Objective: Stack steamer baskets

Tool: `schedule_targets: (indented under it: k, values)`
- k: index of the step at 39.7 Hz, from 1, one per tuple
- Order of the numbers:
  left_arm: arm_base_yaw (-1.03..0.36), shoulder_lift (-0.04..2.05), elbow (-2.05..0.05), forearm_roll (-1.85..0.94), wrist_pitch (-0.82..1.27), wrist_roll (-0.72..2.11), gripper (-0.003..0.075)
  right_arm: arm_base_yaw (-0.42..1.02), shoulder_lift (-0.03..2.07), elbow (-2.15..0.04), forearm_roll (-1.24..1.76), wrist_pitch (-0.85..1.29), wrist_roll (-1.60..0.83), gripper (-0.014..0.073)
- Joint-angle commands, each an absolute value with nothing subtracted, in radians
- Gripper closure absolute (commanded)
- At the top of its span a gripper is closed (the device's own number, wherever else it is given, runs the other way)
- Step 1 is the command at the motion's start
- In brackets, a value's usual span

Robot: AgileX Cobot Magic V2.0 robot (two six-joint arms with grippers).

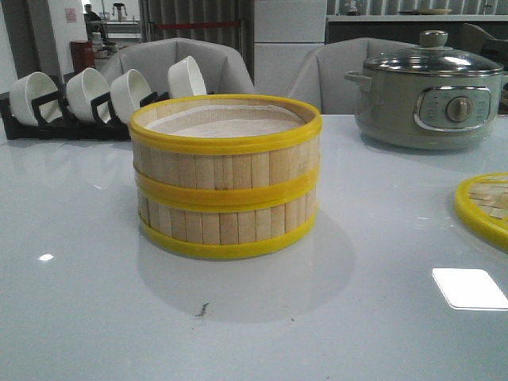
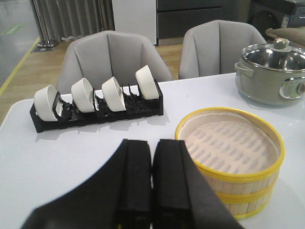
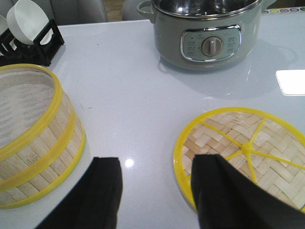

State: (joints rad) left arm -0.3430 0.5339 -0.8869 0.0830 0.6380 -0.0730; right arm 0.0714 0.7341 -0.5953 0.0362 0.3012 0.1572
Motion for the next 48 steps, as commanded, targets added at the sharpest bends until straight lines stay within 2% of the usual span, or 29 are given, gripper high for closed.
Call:
schedule_targets:
  k: [1, 20, 29, 34, 40, 48]
  values:
    - [-0.35, 0.542, -0.887, 0.089, 0.518, -0.08, 0.0633, 0.071, 0.736, -0.632, 0.023, 0.224, 0.152, 0.0152]
    - [-0.348, 0.542, -0.861, 0.105, 0.504, -0.082, 0.0633, 0.071, 0.736, -0.632, 0.023, 0.226, 0.152, 0.0152]
    - [-0.348, 0.542, -0.86, 0.473, 0.519, -0.376, 0.0633, 0.071, 0.736, -0.631, 0.023, 0.226, 0.152, 0.0152]
    - [-0.348, 0.542, -0.86, 0.586, 0.58, -0.424, 0.0633, 0.071, 0.736, -0.631, 0.023, 0.227, 0.152, 0.0152]
    - [-0.348, 0.542, -0.86, 0.593, 0.612, -0.441, 0.0633, 0.071, 0.736, -0.631, 0.023, 0.226, 0.152, 0.0152]
    - [-0.348, 0.542, -0.86, 0.507, 0.548, -0.446, 0.0633, 0.071, 0.736, -0.631, 0.023, 0.226, 0.152, 0.0152]
